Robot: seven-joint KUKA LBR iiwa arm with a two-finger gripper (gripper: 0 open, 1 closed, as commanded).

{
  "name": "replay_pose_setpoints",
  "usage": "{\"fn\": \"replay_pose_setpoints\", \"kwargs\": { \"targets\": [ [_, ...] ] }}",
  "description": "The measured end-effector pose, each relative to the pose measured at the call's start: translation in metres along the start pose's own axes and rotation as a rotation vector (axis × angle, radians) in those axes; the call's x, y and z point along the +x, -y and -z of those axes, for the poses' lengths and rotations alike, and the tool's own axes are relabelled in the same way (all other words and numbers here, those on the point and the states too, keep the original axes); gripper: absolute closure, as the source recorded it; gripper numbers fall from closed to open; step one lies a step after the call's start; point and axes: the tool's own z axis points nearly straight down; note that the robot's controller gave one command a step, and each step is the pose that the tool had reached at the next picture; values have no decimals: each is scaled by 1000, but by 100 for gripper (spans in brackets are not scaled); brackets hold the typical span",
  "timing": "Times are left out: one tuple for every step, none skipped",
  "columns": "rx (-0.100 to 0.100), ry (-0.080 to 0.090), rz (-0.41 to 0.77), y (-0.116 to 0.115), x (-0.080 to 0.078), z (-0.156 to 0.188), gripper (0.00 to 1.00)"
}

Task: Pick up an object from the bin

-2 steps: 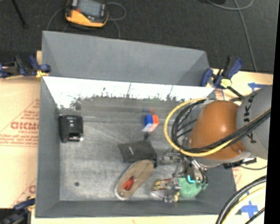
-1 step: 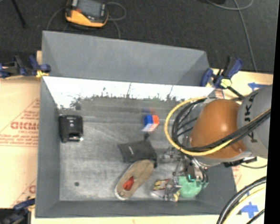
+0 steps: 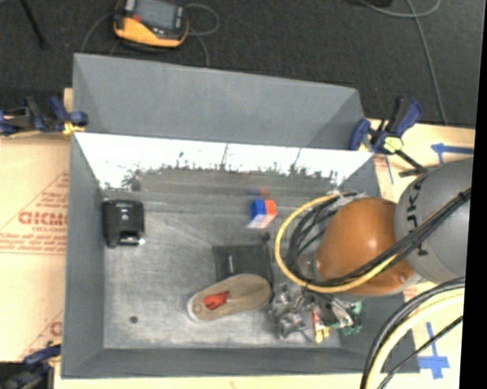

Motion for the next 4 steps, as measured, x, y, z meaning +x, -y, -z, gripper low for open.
{"fn": "replay_pose_setpoints", "kwargs": {
  "targets": [
    [-2,3,1,-1,-1,-1,0],
    [-2,3,2,-1,-1,-1,0],
    [-9,-11,-53,25,8,12,0],
    [-5,-12,15,51,17,9,0]
  ]
}}
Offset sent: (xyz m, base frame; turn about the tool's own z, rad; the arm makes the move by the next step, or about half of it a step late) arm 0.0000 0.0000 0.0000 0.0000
